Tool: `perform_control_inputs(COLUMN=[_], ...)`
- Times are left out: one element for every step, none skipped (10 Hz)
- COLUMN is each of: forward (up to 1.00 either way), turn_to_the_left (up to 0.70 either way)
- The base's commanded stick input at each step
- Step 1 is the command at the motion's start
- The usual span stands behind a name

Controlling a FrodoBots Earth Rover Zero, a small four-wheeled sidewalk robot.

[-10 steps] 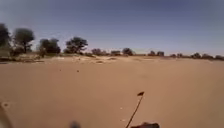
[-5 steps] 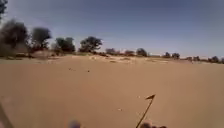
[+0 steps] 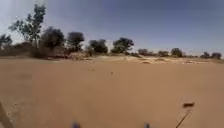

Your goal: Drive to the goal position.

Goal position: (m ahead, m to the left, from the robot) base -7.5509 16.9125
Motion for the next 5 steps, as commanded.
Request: perform_control_inputs(forward=[0.7,0.7,0.7,0.7,0.7], turn_to_the_left=[0.35,0.35,0.35,0.35,0.35])
